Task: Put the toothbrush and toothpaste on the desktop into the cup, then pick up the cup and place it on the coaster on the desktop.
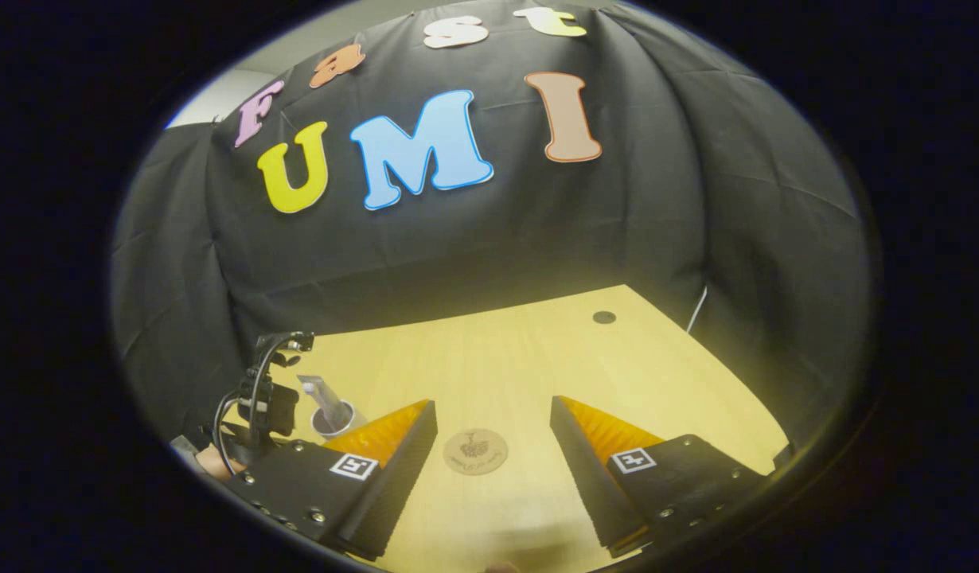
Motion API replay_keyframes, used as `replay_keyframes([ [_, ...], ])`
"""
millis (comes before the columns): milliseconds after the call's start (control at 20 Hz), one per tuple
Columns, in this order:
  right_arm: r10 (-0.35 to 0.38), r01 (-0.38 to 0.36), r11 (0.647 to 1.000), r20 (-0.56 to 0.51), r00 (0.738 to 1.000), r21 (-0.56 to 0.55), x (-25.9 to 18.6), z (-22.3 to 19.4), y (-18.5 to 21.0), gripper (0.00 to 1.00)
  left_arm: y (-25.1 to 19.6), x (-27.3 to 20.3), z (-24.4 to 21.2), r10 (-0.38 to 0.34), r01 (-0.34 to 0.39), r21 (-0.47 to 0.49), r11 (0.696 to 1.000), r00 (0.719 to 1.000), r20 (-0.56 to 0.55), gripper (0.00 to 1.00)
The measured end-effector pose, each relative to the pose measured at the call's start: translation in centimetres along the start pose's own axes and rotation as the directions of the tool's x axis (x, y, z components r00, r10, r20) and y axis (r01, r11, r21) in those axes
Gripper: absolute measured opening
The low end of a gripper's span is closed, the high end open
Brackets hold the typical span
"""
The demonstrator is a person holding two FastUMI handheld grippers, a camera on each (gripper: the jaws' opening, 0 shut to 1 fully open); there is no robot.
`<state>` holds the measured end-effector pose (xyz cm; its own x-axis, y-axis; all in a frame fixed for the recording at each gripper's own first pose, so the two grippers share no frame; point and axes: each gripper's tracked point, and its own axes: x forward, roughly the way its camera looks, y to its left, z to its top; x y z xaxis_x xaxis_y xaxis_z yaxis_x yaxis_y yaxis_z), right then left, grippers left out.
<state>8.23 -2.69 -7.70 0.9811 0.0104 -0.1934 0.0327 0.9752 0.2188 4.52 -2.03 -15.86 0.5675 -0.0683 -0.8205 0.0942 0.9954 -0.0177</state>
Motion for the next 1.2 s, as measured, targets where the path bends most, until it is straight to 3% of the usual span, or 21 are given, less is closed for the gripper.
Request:
replay_keyframes([
  [50,-0.004,0.004,1.0,0.002,1.0,0.0,-0.1,-0.1,-0.2,0.91,-0.1,0.2,-0.1,-0.001,0.001,0.001,1.0,1.0,0.003,0.29],
  [500,-0.02,0.02,1.0,0.005,1.0,0.016,-0.5,0.1,-1.3,0.91,-2.0,-0.5,0.3,-0.051,0.052,-0.025,0.998,0.998,0.038,0.3],
  [950,-0.053,0.053,0.998,0.017,0.998,0.018,-1.7,0.5,-2.9,0.91,-8.3,-1.0,2.2,-0.139,0.136,0.055,0.989,0.989,0.051,0.29],
  [1200,-0.104,0.103,0.993,0.017,0.994,0.049,-2.6,0.2,-5.4,0.9,-11.8,-1.5,5.1,-0.156,0.14,0.179,0.974,0.984,0.083,0.29],
])
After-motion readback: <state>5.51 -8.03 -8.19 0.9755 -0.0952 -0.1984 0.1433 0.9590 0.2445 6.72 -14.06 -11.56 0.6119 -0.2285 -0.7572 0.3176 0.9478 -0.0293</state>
